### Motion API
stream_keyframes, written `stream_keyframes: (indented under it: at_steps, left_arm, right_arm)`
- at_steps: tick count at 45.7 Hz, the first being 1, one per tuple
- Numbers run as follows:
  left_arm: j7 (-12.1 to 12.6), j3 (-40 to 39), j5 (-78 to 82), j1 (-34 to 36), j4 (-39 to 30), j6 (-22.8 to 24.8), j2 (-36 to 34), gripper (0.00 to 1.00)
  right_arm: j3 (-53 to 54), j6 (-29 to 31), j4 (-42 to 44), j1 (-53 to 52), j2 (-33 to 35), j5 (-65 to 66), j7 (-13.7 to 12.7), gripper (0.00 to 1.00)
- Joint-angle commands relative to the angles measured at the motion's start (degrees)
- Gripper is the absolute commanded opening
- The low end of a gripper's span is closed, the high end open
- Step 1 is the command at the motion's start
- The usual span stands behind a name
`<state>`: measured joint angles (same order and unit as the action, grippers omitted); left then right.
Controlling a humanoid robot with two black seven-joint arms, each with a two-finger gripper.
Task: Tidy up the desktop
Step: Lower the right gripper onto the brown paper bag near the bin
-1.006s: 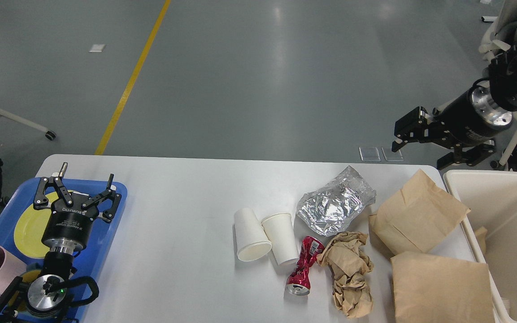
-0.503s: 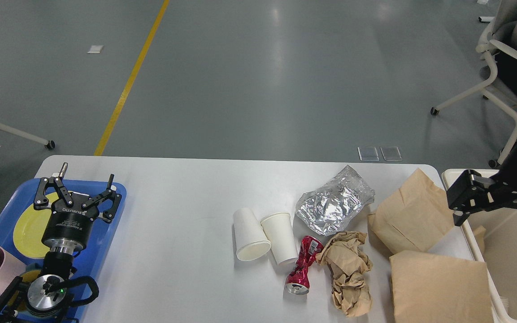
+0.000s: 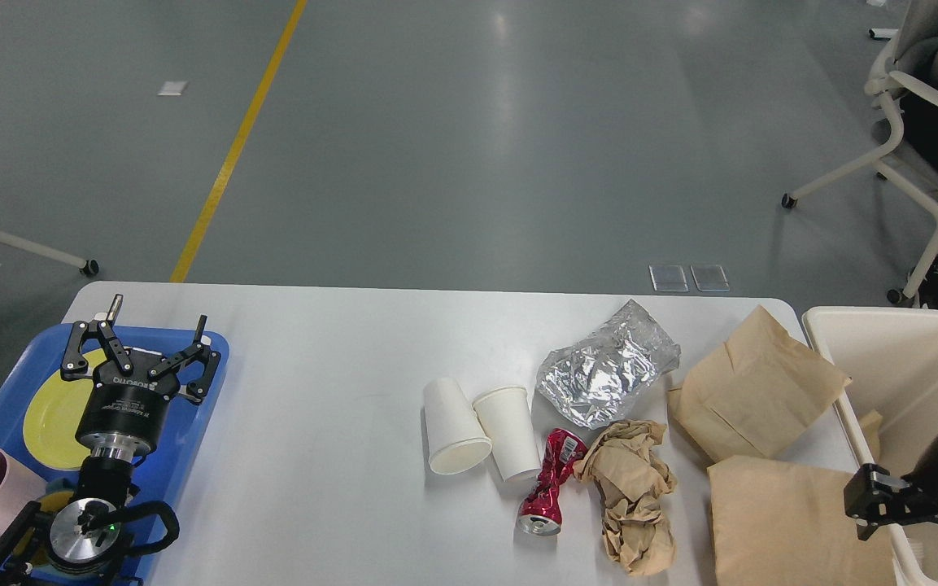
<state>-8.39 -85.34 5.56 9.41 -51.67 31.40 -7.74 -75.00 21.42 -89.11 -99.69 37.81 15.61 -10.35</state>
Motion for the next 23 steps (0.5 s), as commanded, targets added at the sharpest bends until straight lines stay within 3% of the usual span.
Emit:
stream_keyframes:
  at_steps: [1, 4, 10, 23]
  left_arm:
    - [0.0, 0.0, 0.1, 0.0, 0.0, 0.0, 0.0, 0.96]
    - [0.0, 0.0, 0.0, 0.0, 0.0, 0.0, 0.0, 0.96]
    - [0.0, 0.0, 0.0, 0.0, 0.0, 0.0, 0.0, 0.96]
    - [0.0, -0.1, 0.0, 0.0, 0.0, 0.0, 0.0, 0.96]
  right_arm:
    - [1.8, -5.3, 6.0, 9.5, -0.4, 1.0, 6.4, 0.9]
    - [1.8, -7.6, 8.6, 12.7, -0.5, 0.9, 8.2, 0.9]
    - [2.0, -12.7, 11.3, 18.6, -2.8, 0.9, 8.5, 0.91]
    - [8.2, -13.4, 11.2, 22.2, -4.1, 0.4, 8.3, 0.9]
